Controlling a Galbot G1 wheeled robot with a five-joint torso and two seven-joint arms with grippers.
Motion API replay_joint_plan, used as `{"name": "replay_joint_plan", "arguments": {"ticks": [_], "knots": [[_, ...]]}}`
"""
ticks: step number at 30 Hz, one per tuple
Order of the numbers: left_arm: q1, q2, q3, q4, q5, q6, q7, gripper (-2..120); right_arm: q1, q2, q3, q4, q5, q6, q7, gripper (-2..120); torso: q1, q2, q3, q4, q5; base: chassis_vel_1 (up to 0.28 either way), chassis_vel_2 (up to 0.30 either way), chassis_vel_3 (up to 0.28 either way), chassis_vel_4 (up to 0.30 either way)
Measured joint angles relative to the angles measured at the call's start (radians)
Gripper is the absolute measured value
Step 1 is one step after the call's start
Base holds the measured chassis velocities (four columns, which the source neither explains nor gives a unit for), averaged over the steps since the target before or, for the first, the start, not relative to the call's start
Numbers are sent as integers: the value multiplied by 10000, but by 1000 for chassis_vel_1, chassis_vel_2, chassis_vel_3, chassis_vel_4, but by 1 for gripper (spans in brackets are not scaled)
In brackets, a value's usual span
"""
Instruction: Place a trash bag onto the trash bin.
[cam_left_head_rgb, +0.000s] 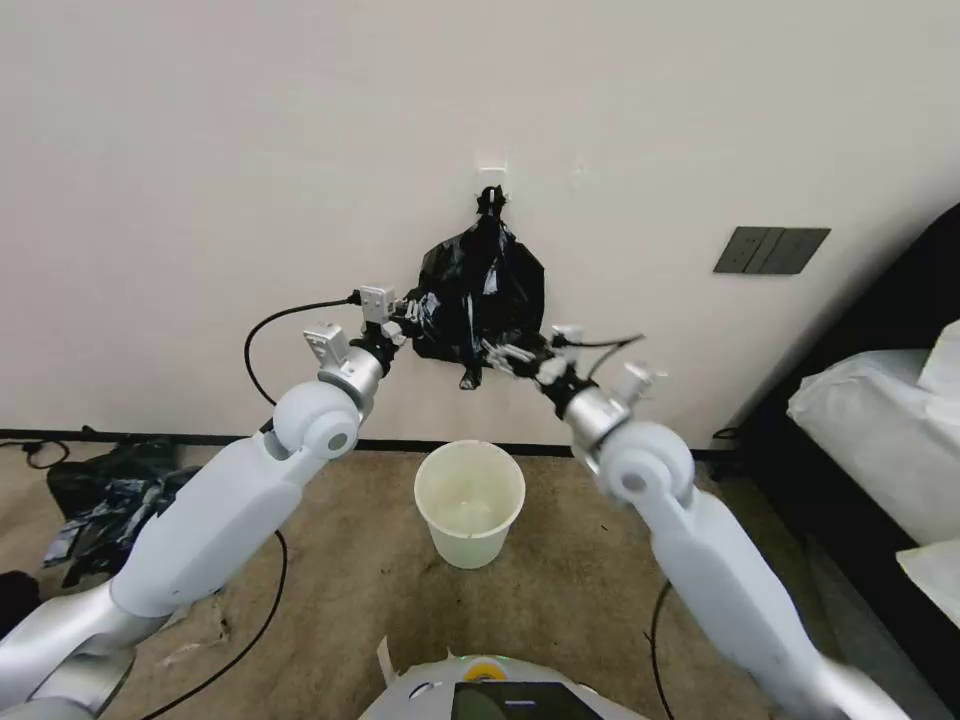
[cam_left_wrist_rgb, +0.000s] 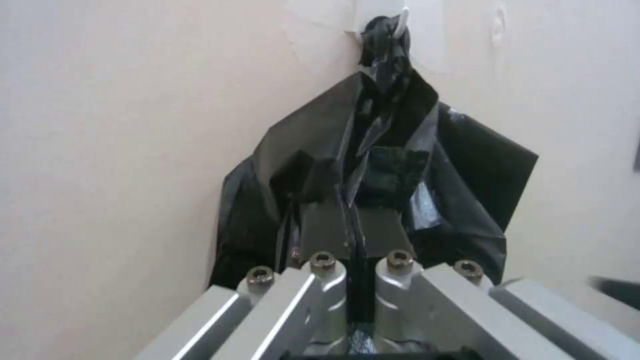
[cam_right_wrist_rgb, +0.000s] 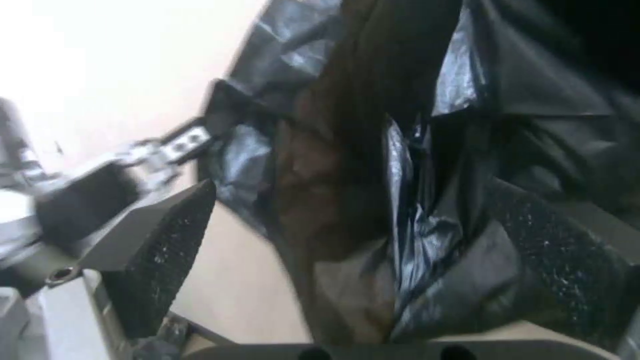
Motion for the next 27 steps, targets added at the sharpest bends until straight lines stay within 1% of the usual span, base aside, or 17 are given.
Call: {"name": "replay_joint_plan", "arguments": {"ticks": [3, 4, 7, 12, 14, 15, 16, 17, 18, 19, 20, 21, 22, 23, 25, 26, 27], "knots": [[47, 21, -9, -17, -3, -11, 15, 0, 993, 447, -598, -1134, 5, -35, 167, 99, 1, 0, 0, 1, 0, 0, 0, 0, 0], [47, 21, -9, -17, -3, -11, 15, 0, 993, 447, -598, -1134, 5, -35, 167, 99, 1, 0, 0, 1, 0, 0, 0, 0, 0], [12, -67, -9, 10, -3, -12, 19, 0, 1563, 816, -973, -1935, -248, -25, 275, 93, 1, 0, 0, -2, 0, 0, 0, 0, 0], [-15, -131, -6, 18, -4, -12, 23, 0, 1845, 981, -1139, -2541, -521, 229, 333, 91, 1, 0, 0, -2, 1, 0, 0, 0, 0], [-16, -207, -1, 39, -5, -12, 25, 0, 1958, 1015, -1224, -2738, -628, 338, 327, 84, 1, 0, 0, -4, 1, 0, 0, 0, 0], [-16, -239, 5, 58, -7, -12, 25, 0, 2004, 1030, -1267, -2774, -666, 354, 324, 78, 1, 0, 0, -4, 1, 0, 0, 0, 0], [-19, -259, 15, 74, -8, -12, 25, 0, 2045, 1041, -1305, -2795, -689, 357, 322, 75, 1, 0, 0, -4, 2, 0, 0, 0, 0], [-19, -259, 15, 74, -8, -12, 25, 0, 2045, 1041, -1305, -2795, -689, 357, 322, 75, 1, 0, 0, -4, 2, 0, 0, 0, 0], [-45, -290, 39, 95, -9, -12, 25, 0, 2112, 1055, -1393, -2828, -743, 359, 316, 68, 0, 0, 0, -3, 1, 0, 0, 0, 0], [-57, -299, 50, 98, -9, -12, 26, 0, 2135, 1058, -1443, -2849, -770, 360, 311, 66, 1, 0, 0, -2, 1, 0, 0, 0, 0], [-79, -317, 80, 99, -11, -12, 26, 0, 2156, 1062, -1513, -2887, -826, 360, 300, 61, 0, 0, -1, -2, 1, 0, 0, 0, 0], [-79, -317, 80, 99, -11, -12, 26, 0, 2156, 1062, -1513, -2887, -826, 360, 300, 61, 0, 0, -1, -2, 1, 0, 0, 0, 0], [-99, -337, 132, 101, -11, -10, 26, 0, 2164, 1066, -1584, -2938, -889, 361, 284, 54, 0, 0, 0, -3, 1, 0, 0, 0, 0], [-102, -353, 153, 102, -9, -9, 26, 0, 2171, 1080, -1616, -2973, -917, 361, 273, 51, 1, 0, 0, -4, 2, 0, 0, 0, 0], [-103, -358, 158, 102, -9, -9, 26, 0, 2172, 1083, -1619, -2977, -919, 362, 272, 50, 1, 0, 0, -3, 2, 0, 0, 0, 0], [-104, -394, 188, 102, 1, 0, 27, 0, 2205, 1138, -1659, -3074, -980, 359, 203, 39, 0, 0, 0, -3, 2, 0, 0, 0, 0], [-104, -394, 188, 102, 1, 0, 27, 0, 2205, 1138, -1659, -3074, -980, 359, 203, 39, 0, 0, 0, -3, 2, 0, 0, 0, 0]]}}
